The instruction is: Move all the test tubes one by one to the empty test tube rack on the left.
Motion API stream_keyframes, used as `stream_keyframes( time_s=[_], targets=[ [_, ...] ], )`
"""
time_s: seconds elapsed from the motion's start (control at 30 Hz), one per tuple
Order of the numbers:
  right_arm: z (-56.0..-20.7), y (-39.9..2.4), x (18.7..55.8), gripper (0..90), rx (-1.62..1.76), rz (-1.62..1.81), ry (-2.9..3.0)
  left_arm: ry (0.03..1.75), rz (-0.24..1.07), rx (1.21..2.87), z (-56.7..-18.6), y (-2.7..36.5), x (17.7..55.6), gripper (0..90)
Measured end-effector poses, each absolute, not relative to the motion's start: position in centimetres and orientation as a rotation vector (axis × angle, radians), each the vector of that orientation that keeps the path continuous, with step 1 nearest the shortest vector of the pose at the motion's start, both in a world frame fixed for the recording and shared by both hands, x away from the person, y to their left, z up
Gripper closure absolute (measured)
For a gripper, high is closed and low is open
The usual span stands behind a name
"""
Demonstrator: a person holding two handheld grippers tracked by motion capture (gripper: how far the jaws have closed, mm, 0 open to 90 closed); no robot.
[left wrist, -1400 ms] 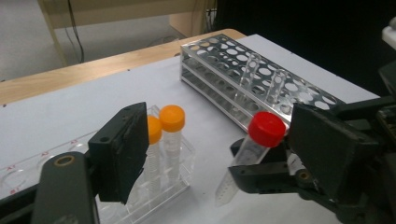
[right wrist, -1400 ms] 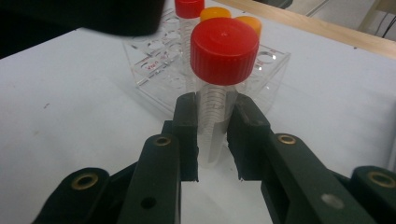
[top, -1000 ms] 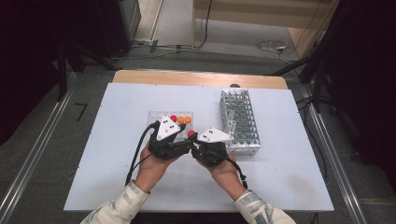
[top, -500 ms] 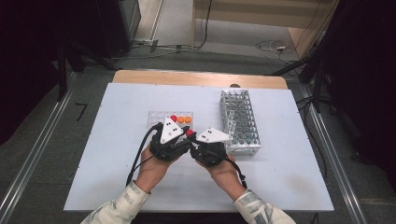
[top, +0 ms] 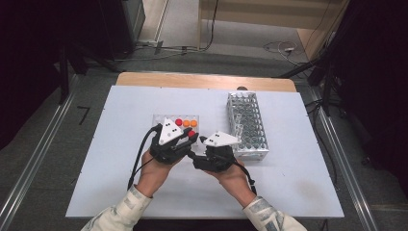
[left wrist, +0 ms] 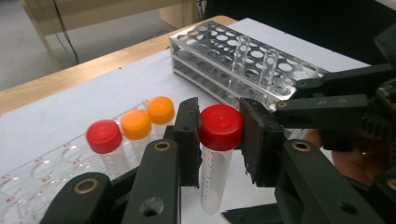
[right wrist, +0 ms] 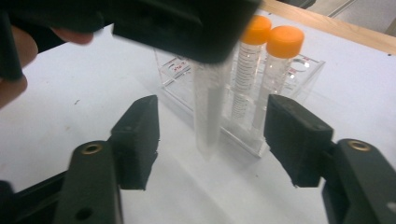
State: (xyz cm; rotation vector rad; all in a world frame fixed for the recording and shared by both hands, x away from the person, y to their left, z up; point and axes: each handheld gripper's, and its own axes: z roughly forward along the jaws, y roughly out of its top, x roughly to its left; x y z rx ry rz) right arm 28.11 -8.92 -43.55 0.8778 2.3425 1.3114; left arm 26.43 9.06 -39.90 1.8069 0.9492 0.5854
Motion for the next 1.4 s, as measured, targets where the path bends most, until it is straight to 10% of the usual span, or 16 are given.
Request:
stream_keyframes(
  time_s=[1.4],
  targets=[
    [-42.8,-14.2,27.1,27.5,0.931,1.317,2.280,1.117,0.726,1.648,-37.8,14.1,29.5,69.6]
  ],
)
